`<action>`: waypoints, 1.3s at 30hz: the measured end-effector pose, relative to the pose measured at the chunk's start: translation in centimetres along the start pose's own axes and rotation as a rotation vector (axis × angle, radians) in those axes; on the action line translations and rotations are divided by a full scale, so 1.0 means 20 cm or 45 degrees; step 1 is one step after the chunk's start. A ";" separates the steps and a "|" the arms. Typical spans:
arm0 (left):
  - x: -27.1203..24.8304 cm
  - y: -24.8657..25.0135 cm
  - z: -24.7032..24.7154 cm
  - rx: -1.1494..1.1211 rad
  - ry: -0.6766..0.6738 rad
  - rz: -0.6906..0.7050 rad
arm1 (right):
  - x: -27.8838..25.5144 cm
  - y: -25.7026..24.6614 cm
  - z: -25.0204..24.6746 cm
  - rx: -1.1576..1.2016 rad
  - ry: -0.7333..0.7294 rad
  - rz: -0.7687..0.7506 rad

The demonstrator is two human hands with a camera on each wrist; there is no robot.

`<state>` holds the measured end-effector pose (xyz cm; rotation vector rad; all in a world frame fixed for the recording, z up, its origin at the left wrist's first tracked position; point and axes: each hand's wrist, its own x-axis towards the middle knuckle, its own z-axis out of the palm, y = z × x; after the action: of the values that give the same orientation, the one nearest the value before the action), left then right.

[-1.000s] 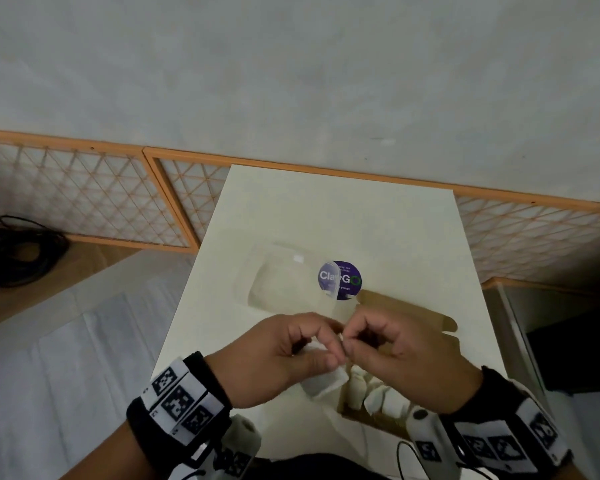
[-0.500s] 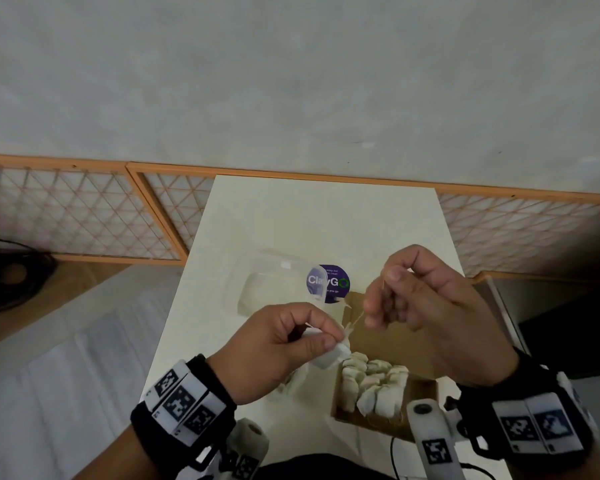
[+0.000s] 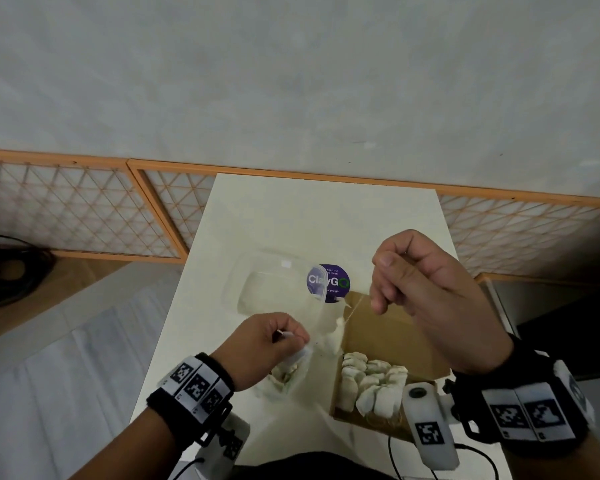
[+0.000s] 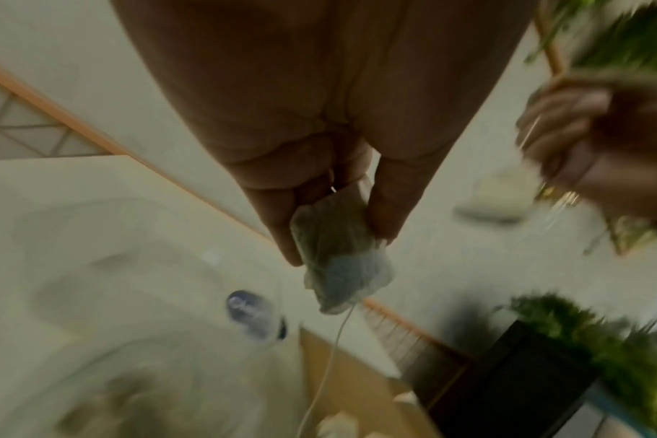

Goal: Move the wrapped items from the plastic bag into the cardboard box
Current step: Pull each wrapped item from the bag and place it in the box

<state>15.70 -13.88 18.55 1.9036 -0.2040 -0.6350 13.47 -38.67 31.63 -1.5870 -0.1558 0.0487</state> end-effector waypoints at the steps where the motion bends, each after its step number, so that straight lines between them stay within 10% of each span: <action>1: 0.02 -0.05 0.01 0.111 -0.014 -0.067 | 0.00 0.00 0.01 -0.005 -0.007 0.007; 8: 0.09 -0.25 0.03 0.464 -0.139 -0.328 | -0.02 0.01 0.08 0.039 -0.144 0.081; 22: -0.10 0.40 0.02 0.419 -0.349 0.544 | -0.06 -0.14 -0.01 -0.233 -0.090 -0.004; 39: -0.18 0.49 0.13 0.112 -0.281 0.503 | -0.10 -0.07 -0.15 -0.442 0.309 0.132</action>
<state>12.87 -18.51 27.81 1.8035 -0.7400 -0.5703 11.83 -41.82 33.04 -1.9312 0.1146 -0.0949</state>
